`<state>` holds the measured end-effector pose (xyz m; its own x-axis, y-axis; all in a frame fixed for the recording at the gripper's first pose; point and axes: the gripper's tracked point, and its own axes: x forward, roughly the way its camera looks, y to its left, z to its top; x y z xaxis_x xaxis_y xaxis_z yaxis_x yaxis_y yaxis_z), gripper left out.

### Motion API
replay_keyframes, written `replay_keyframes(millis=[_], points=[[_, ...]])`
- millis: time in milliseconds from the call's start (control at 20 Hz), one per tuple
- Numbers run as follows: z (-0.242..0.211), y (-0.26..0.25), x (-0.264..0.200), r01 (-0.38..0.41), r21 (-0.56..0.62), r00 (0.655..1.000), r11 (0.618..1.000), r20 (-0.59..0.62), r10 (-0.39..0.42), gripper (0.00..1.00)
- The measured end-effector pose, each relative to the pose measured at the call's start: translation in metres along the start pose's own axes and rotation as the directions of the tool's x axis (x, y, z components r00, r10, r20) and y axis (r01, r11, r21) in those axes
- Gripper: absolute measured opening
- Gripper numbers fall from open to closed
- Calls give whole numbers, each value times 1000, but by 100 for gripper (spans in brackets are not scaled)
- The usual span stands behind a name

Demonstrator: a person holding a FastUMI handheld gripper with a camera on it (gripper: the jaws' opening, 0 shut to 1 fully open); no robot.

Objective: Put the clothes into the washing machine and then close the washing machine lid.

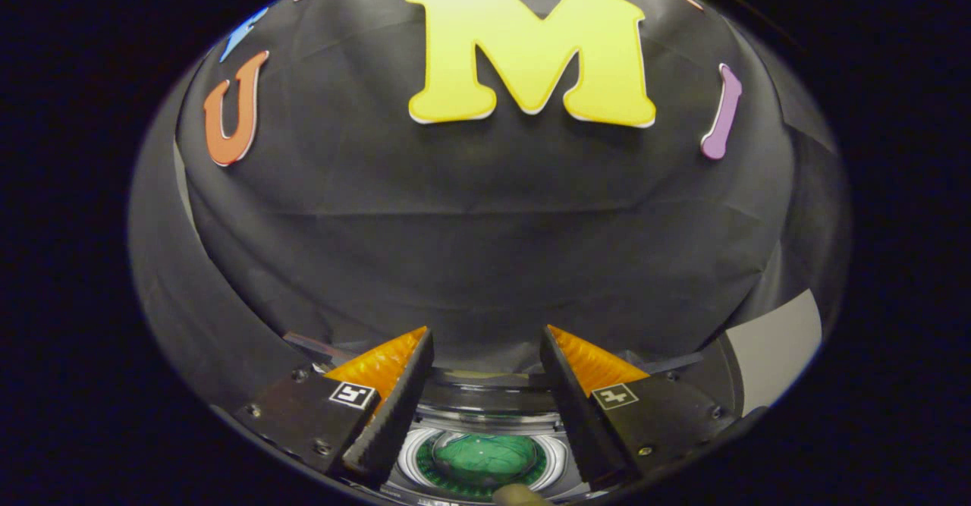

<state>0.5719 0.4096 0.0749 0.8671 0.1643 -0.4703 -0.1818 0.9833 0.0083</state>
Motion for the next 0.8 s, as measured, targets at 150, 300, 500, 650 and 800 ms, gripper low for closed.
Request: replay_keyframes(millis=[150, 300, 500, 650, 800], points=[[-1, -1, 13, 22, 7, 999, 1000, -24, -22, 89], [-3, 0, 9, 43, 9, 999, 999, -23, -43, 90], [-7, -1, 5, 41, 34, 999, 999, -12, -40, 90], [-14, 0, -6, 37, 27, 999, 999, 2, -37, 90], [-22, 0, -17, 36, 25, 999, 999, 10, -36, 89]])
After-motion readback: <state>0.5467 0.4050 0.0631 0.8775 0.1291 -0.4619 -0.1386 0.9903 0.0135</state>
